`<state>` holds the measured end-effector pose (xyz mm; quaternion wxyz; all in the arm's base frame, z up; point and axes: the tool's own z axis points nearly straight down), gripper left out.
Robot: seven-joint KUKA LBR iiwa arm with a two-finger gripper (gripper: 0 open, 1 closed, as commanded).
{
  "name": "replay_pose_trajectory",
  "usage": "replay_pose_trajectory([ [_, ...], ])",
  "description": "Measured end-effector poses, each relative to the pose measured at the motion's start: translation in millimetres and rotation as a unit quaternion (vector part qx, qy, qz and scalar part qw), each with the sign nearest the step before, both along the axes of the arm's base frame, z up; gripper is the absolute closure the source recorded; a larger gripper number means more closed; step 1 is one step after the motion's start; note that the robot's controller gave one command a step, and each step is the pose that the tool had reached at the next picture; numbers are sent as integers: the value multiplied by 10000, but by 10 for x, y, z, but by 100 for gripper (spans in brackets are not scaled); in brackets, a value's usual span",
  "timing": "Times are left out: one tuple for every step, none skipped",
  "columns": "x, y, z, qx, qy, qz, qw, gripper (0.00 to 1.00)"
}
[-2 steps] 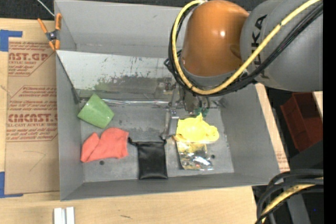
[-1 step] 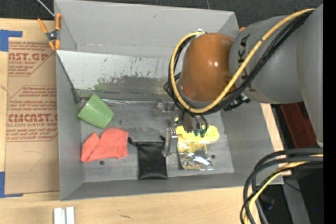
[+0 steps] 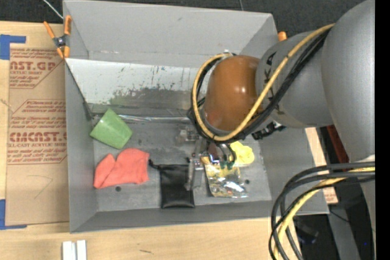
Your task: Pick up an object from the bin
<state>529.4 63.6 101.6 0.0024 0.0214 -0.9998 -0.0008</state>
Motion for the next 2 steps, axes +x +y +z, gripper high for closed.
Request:
replay_pose_trajectory([
  [-30,-298,-320,3,-30,419,9991,100],
  [-30,-298,-320,4,-30,418,9991,100],
])
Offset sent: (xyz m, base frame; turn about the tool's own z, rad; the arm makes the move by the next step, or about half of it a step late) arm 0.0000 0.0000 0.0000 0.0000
